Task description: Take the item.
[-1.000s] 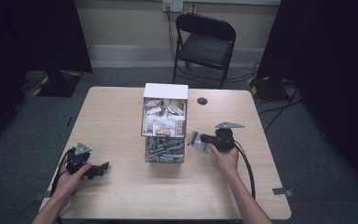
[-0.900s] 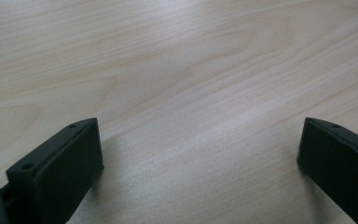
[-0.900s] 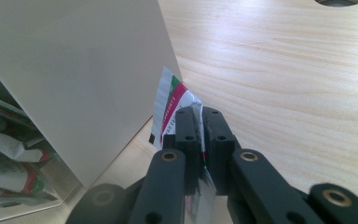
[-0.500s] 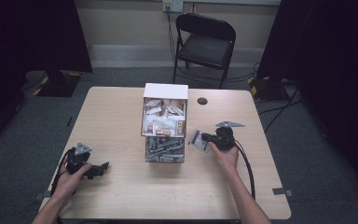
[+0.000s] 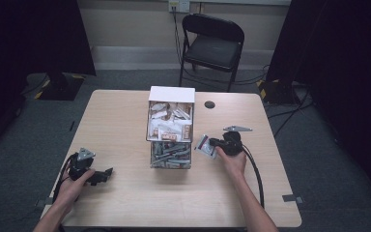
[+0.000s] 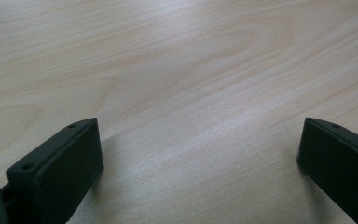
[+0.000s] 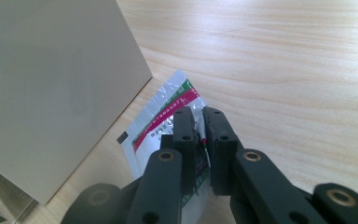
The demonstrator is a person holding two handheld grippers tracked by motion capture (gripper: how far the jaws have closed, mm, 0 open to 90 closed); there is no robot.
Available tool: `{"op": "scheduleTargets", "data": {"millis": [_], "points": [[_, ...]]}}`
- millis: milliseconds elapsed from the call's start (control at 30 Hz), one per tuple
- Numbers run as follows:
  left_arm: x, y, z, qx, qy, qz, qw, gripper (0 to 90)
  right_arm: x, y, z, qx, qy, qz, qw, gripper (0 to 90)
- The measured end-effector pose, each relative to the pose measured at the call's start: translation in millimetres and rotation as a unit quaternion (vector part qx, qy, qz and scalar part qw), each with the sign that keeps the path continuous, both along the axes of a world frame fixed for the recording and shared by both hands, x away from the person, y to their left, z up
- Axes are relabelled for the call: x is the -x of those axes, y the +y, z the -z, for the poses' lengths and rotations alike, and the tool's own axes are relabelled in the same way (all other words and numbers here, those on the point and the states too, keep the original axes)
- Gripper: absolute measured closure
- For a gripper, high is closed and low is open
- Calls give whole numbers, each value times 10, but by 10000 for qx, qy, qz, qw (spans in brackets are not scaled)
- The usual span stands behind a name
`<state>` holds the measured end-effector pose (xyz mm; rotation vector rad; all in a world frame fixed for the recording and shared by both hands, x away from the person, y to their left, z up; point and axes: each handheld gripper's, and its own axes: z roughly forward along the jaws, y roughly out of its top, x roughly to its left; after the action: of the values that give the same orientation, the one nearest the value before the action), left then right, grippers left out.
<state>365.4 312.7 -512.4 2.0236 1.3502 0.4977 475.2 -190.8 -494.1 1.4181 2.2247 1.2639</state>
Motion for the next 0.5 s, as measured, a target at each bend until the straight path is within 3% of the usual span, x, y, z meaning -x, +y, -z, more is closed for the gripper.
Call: {"op": "scheduleTargets", "data": {"millis": [400, 500], "points": [[0, 0, 0, 0, 0, 0, 10000, 0, -19, 0, 74, 93, 95, 69, 9999, 767], [0, 0, 0, 0, 1, 0, 10000, 0, -19, -3, 74, 120, 88, 110, 9998, 714]]}}
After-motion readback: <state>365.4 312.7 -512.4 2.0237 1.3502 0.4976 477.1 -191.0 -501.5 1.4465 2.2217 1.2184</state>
